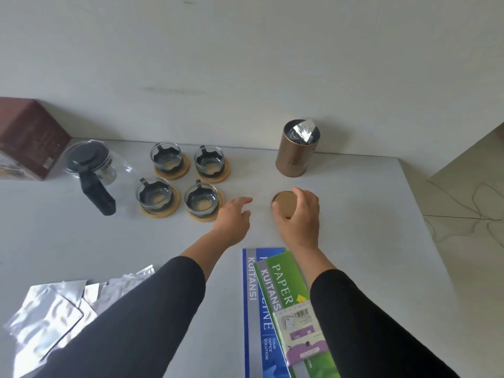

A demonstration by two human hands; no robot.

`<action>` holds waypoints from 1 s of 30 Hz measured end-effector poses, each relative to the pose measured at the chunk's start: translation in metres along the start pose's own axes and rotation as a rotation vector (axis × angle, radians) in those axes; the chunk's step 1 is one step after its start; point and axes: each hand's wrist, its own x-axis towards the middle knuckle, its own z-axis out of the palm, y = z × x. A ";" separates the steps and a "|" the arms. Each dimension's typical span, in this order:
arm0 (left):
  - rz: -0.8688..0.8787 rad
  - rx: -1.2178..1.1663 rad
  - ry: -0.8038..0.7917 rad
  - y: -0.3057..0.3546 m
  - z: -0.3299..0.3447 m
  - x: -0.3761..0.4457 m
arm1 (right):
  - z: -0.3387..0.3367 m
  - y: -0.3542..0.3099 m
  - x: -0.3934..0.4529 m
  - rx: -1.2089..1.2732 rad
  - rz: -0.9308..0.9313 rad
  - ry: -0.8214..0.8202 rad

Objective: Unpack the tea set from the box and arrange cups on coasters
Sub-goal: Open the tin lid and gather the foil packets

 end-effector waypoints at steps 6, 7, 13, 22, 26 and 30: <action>0.030 -0.086 0.096 -0.043 -0.056 -0.073 | 0.006 -0.051 -0.078 0.081 0.012 -0.042; 0.031 -0.103 0.116 -0.053 -0.067 -0.086 | 0.010 -0.060 -0.093 0.090 0.018 -0.045; 0.024 -0.156 0.223 -0.129 -0.122 -0.159 | 0.046 -0.112 -0.185 0.110 0.033 -0.126; -0.221 0.051 -0.042 -0.260 -0.133 -0.248 | 0.090 -0.142 -0.264 0.014 0.298 -0.510; -0.236 0.196 -0.147 -0.278 -0.115 -0.258 | 0.105 -0.145 -0.276 -0.120 0.315 -0.587; -0.244 0.307 -0.106 -0.281 -0.101 -0.259 | 0.115 -0.147 -0.275 -0.159 0.288 -0.595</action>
